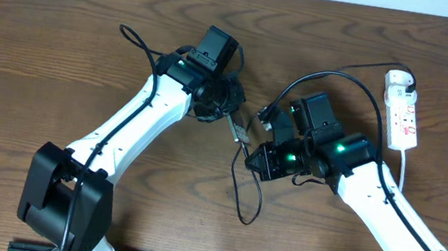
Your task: Plug charger to phone and switch on socket
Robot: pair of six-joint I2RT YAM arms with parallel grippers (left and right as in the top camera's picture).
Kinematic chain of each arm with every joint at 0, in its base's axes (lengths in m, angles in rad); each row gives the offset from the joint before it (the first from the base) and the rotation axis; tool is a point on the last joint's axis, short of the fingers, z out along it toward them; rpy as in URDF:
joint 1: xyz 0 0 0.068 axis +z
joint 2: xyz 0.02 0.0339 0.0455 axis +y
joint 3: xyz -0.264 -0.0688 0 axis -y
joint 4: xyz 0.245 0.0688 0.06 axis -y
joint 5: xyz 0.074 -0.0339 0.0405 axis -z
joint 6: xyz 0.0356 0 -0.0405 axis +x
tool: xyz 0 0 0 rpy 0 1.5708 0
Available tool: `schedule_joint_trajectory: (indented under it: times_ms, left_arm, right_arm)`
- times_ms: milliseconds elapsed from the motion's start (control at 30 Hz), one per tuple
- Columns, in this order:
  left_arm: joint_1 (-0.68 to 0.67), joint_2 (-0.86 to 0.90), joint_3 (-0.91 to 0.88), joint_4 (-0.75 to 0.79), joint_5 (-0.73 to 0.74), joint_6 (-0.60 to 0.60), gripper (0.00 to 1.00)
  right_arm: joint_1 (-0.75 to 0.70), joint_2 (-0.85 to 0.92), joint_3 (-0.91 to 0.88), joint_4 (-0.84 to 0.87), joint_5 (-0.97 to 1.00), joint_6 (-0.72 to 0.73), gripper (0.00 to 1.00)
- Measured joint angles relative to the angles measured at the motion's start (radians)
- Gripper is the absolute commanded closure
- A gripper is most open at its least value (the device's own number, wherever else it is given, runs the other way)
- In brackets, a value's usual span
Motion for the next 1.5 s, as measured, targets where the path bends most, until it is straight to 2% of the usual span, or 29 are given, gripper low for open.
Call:
schedule_joint_trajectory:
  times_ms: [733, 1067, 1500]
  left_arm:
    - [0.014, 0.0, 0.0, 0.02, 0.056, 0.042, 0.93]
    - [0.027, 0.0, 0.003, 0.03, 0.062, 0.113, 0.93]
    - [0.035, 0.0, 0.009, 0.036, 0.076, 0.122, 0.93]
  right_arm:
    - [-0.024, 0.0, 0.0, 0.009, -0.023, -0.003, 0.99]
    - [-0.024, 0.0, 0.0, 0.05, -0.027, 0.019, 0.99]
    - [-0.024, 0.0, -0.002, 0.079, -0.033, 0.037, 0.99]
